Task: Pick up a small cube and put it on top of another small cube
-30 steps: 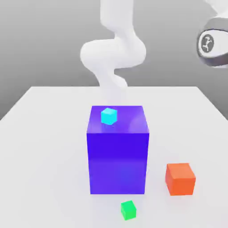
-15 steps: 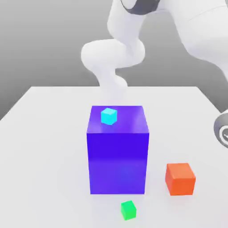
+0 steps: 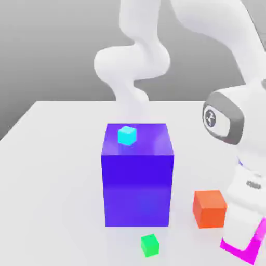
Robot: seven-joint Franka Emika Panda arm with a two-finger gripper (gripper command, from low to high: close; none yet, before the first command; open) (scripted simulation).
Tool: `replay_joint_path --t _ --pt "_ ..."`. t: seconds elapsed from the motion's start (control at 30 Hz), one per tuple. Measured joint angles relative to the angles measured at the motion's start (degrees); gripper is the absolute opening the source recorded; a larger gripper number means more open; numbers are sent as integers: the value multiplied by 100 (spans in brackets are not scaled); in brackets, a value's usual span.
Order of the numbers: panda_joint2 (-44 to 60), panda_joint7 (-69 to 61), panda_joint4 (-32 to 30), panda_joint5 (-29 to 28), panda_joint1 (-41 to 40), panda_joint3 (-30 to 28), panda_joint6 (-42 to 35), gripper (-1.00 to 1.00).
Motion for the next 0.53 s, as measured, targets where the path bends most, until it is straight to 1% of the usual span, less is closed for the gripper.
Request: replay_joint_path --t 0.27,0.43,0.47,0.53 --pt "-993 1827 -1332 222 -551 -754 340 -100" --pt "-226 1841 -1426 488 -645 -680 1194 -100" --pt "-113 1819 -1422 523 -662 -657 1301 100" --pt "-113 1819 -1422 523 -662 -657 1301 100"
